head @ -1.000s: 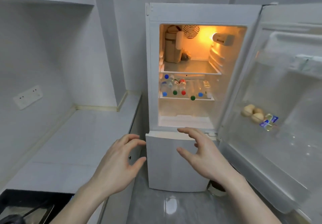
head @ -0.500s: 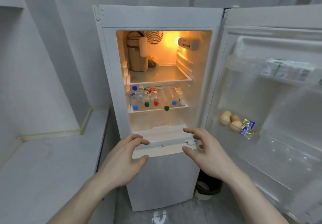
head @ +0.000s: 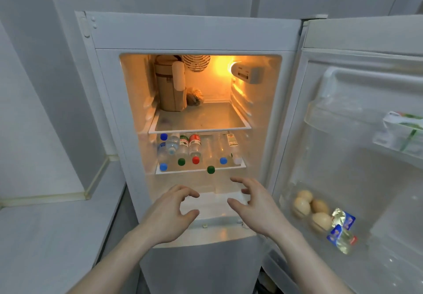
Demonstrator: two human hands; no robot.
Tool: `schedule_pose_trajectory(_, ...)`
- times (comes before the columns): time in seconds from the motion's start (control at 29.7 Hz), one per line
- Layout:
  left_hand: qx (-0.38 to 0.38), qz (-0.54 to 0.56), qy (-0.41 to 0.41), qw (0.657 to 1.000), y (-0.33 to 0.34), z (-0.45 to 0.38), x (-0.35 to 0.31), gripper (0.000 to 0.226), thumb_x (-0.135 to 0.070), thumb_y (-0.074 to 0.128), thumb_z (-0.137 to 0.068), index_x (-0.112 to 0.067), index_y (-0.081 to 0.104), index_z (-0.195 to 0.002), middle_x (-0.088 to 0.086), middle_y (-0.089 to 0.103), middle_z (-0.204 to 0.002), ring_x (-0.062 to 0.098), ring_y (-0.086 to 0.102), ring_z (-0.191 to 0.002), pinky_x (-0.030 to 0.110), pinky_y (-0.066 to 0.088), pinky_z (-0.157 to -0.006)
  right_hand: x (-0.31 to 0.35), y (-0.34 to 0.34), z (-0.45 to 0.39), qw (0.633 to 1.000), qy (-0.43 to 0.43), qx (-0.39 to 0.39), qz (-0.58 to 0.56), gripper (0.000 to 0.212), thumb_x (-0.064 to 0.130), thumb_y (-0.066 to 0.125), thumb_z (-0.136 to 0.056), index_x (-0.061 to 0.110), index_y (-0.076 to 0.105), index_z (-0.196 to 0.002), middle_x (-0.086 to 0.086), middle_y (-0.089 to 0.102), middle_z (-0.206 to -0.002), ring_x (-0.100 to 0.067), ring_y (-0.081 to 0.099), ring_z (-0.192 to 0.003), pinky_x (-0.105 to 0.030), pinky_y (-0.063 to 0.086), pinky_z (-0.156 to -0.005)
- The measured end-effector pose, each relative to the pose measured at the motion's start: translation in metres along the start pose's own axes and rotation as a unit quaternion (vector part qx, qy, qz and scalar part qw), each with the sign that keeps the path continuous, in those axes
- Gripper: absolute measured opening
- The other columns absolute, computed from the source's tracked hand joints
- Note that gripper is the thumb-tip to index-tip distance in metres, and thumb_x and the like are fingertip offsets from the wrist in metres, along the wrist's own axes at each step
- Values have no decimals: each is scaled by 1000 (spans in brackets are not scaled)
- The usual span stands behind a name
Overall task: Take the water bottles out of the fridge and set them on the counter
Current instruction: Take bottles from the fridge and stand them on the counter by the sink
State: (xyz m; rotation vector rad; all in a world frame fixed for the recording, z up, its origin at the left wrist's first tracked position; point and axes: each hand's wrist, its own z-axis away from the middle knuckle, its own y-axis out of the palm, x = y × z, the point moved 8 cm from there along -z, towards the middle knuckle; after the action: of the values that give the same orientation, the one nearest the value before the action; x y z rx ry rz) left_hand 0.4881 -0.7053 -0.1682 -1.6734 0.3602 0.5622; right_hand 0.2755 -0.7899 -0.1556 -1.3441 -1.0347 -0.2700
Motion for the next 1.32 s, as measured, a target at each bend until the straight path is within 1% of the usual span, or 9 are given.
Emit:
schedule_pose_trajectory(0.13, 3, 17, -19, 1000, 16, -37, -3, 31, -46, 66, -92, -46, 57, -122, -28, 49, -130, -1, 55, -112, 27, 51, -93, -16, 5, -40, 1000, 14, 3, -14, 54, 36, 67, -96, 43, 45, -145, 18, 44, -147, -8, 54, -122, -27, 45, -99)
schedule_pose_trajectory(0.27, 19, 21, -38, 999, 33, -74, 3, 33, -44, 68, -91, -43, 58, -123, -25, 51, -126, 0, 58, -104, 26, 51, -93, -34, 16, -70, 999, 33, 7, -30, 56, 33, 67, -97, 39, 44, -148, 14, 43, -152, -12, 55, -126, -31, 48, -105)
schedule_pose_trajectory(0.47, 59, 87, -112, 988, 61, -144, 49, 41, -39, 73, -89, -35, 60, -128, -13, 59, -125, 7, 65, -97, 30, 55, -92, -54, 31, -117, 997, 67, 4, -40, 55, 31, 67, -98, 37, 44, -148, 10, 42, -154, -15, 56, -123, -33, 51, -104)
schedule_pose_trajectory(0.71, 136, 207, -210, 946, 99, -207, 97, 42, -41, 71, -92, -29, 50, -126, -5, 60, -118, 16, 64, -101, 36, 61, -84, -86, 56, -178, 993, 109, 23, -25, 58, 29, 67, -97, 33, 44, -150, 2, 44, -153, -20, 53, -132, -39, 47, -111)
schedule_pose_trajectory(0.84, 150, 251, -245, 924, 112, -223, 102, 45, -48, 66, -95, -26, 47, -130, 1, 59, -123, 16, 66, -101, 33, 62, -78, -98, 71, -212, 992, 125, 29, -14, 57, 25, 68, -95, 34, 47, -147, 0, 44, -153, -21, 55, -130, -30, 47, -102)
schedule_pose_trajectory(0.91, 165, 262, -249, 918, 118, -231, 105, 47, -50, 65, -96, -25, 47, -131, 2, 59, -124, 16, 67, -100, 31, 62, -75, -103, 79, -228, 991, 132, 35, -4, 56, 23, 68, -95, 34, 48, -146, -1, 43, -149, -23, 57, -125, -27, 45, -97)
schedule_pose_trajectory(1.11, 158, 347, -258, 888, 131, -247, 111, 41, -43, 72, -93, -20, 50, -120, 3, 62, -120, 16, 71, -98, 35, 64, -78, -110, 97, -263, 988, 136, 50, 46, 57, 15, 68, -94, 24, 49, -147, -4, 47, -141, -18, 54, -117, -28, 42, -105)
schedule_pose_trajectory(1.21, 151, 392, -239, 876, 134, -254, 110, 33, -33, 73, -93, -18, 52, -115, 4, 63, -119, 18, 70, -102, 40, 64, -83, -116, 102, -272, 986, 142, 58, 70, 60, 10, 68, -93, 23, 48, -149, -5, 46, -143, -23, 52, -130, -27, 39, -109)
schedule_pose_trajectory(1.32, 179, 407, -215, 869, 138, -255, 103, 30, -24, 72, -94, -27, 53, -117, 4, 62, -121, 20, 68, -107, 38, 63, -85, -123, 106, -276, 982, 151, 76, 86, 65, 6, 69, -92, 23, 46, -151, -5, 47, -148, -24, 49, -137, -29, 38, -112)
